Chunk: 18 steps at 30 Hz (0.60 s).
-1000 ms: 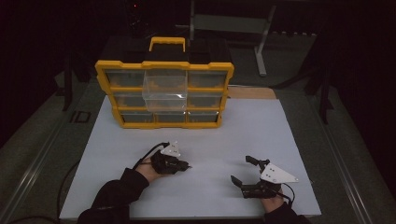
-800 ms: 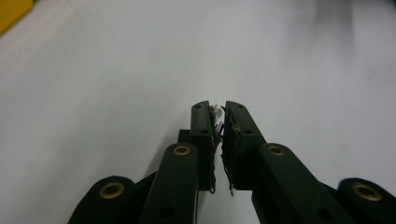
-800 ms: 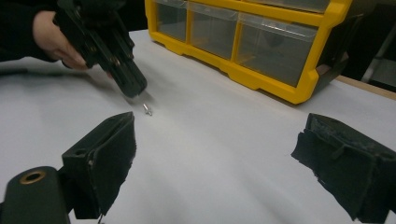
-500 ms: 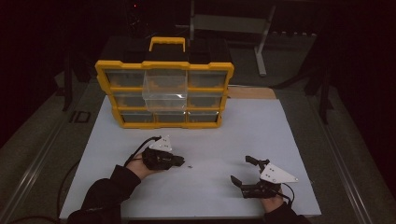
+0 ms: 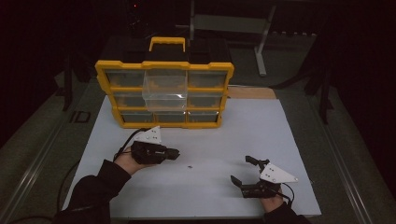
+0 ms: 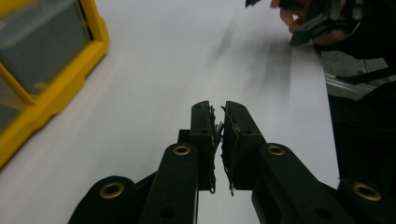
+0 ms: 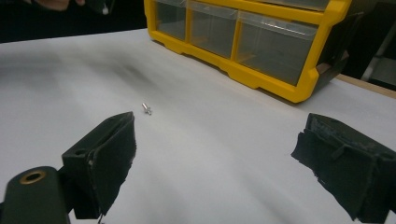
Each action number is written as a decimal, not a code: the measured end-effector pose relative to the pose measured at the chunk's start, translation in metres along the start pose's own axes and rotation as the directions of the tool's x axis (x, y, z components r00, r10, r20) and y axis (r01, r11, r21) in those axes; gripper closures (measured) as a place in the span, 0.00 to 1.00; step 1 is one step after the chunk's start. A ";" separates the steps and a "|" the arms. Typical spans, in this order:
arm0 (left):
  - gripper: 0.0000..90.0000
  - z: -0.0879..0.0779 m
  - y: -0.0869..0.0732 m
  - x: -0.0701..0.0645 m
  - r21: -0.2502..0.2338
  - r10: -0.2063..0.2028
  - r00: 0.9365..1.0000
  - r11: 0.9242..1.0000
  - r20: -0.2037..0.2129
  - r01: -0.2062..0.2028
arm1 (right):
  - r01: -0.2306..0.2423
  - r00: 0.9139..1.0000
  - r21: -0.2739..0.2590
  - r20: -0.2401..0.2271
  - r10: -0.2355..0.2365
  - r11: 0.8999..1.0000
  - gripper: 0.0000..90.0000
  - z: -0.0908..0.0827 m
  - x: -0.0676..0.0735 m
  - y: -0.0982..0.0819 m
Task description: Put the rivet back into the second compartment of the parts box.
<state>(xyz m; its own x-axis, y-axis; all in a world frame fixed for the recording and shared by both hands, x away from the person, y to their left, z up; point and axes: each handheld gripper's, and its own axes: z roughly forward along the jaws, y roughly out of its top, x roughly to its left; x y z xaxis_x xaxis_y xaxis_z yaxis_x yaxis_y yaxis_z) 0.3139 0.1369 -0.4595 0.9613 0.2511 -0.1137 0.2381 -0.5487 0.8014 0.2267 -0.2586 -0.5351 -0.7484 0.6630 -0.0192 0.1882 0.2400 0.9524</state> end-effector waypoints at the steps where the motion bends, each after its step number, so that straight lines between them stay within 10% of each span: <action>1: 0.91 0.000 0.000 0.000 0.000 0.000 1.000 1.000 0.000 0.000 | 0.000 1.000 0.000 0.000 0.000 1.000 0.12 0.000 0.000 0.000; 18: 0.91 -0.056 0.044 0.003 -0.067 0.053 0.997 0.996 -0.048 -0.056 | 0.001 1.000 0.003 -0.003 -0.001 1.000 0.12 0.001 0.000 0.000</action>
<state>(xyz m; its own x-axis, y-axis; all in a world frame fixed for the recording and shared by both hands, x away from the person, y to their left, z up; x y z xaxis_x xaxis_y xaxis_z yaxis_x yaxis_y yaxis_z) 0.3193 0.1584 -0.3917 0.9648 0.2594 -0.0428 0.1738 -0.5071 0.8442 0.2274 -0.2583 -0.5354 -0.7505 0.6606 -0.0196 0.1892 0.2431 0.9514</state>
